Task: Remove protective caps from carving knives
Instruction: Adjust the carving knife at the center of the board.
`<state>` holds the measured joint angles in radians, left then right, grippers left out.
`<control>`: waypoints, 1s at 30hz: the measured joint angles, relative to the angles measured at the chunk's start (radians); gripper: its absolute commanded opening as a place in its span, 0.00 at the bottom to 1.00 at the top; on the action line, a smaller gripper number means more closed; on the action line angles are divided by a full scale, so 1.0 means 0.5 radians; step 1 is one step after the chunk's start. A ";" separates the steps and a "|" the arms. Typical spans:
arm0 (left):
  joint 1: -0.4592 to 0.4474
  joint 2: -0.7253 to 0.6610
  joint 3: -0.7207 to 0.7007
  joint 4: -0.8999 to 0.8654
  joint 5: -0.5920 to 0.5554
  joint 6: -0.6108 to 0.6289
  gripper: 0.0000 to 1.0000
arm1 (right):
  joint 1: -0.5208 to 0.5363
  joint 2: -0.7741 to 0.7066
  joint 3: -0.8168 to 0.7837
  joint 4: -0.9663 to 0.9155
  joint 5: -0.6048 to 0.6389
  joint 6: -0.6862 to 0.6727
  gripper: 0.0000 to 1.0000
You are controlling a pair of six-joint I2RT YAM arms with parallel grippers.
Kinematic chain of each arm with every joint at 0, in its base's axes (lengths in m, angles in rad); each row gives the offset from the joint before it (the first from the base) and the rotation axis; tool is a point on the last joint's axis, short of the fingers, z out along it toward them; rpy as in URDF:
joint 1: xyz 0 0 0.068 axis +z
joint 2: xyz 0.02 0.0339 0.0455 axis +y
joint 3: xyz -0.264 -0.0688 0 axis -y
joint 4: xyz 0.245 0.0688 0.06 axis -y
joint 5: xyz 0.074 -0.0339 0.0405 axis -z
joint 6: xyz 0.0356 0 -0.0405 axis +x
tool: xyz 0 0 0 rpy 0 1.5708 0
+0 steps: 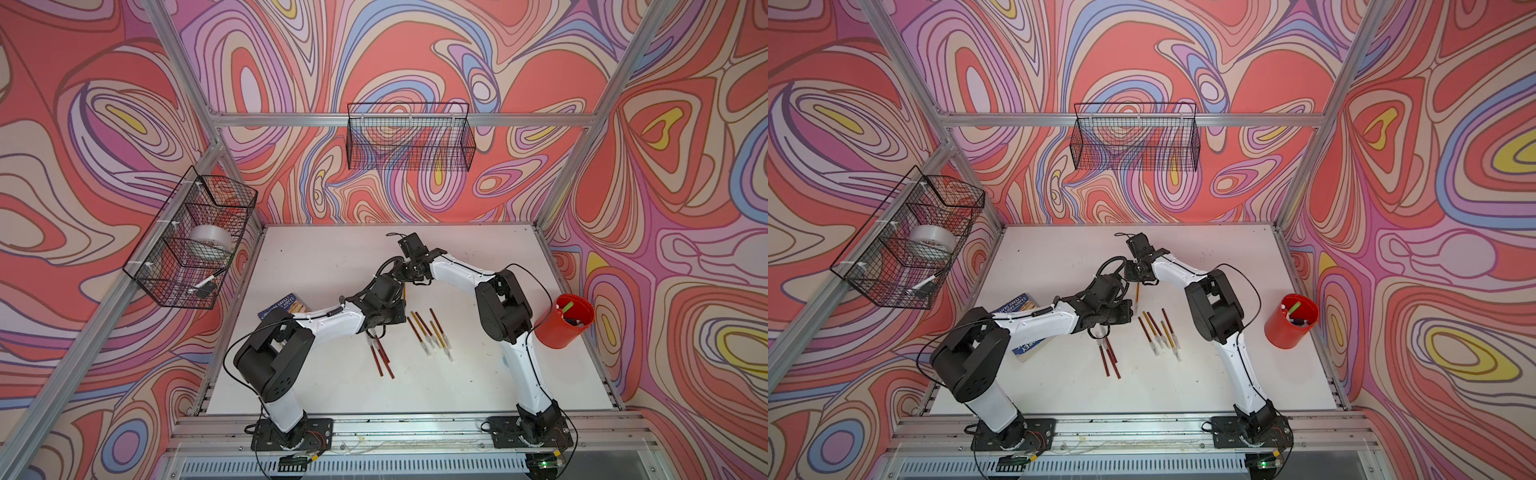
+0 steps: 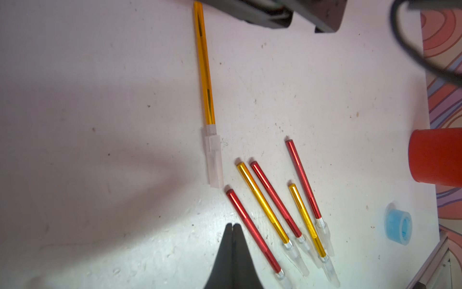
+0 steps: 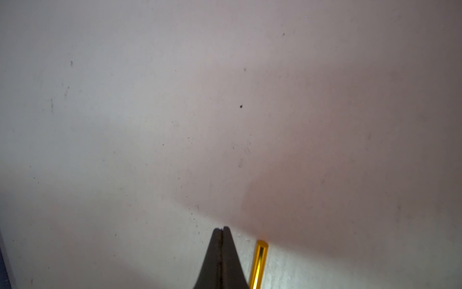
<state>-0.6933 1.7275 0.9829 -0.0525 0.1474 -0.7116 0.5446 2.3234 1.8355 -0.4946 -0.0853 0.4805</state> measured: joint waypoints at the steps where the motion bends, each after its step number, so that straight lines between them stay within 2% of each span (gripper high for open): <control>1: 0.000 0.024 0.019 0.005 0.005 -0.005 0.00 | -0.005 0.008 0.000 -0.008 -0.011 -0.001 0.00; 13: -0.002 0.227 0.238 0.057 0.057 -0.052 0.00 | -0.081 0.047 -0.006 -0.021 -0.154 0.002 0.00; 30: -0.002 0.322 0.254 -0.014 -0.037 -0.083 0.00 | -0.145 -0.013 -0.172 0.157 -0.265 0.024 0.00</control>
<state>-0.6941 1.8885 1.1099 -0.0593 0.1287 -0.7532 0.4721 2.3169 1.7496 -0.4160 -0.2176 0.4927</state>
